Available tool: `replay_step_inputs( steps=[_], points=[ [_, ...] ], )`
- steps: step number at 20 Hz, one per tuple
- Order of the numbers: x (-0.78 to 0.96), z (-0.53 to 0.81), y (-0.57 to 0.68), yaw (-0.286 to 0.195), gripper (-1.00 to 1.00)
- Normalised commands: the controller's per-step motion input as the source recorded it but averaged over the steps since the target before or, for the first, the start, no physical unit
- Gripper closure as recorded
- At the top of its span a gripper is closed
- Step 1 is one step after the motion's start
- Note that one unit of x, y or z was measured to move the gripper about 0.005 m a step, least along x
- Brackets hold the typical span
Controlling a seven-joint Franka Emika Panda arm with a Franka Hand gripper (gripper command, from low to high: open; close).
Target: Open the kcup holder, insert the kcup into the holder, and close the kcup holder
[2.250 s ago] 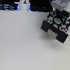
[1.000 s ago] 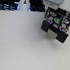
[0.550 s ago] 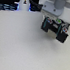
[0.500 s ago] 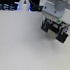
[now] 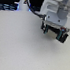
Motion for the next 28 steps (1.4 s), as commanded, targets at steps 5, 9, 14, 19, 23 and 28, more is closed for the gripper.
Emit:
replay_step_inputs(
  steps=[5,9,14,19,23,28],
  points=[
    [-0.26,-0.05,0.37,0.166,-1.00],
    [-0.37,0.00,0.51,0.108,-1.00],
    [-0.45,0.01,0.59,0.084,-1.00],
    [-0.62,0.01,0.51,0.090,-1.00],
    [-0.74,-0.01,0.50,0.064,-1.00],
    [-0.80,-0.02,0.48,0.053,-1.00]
  ],
)
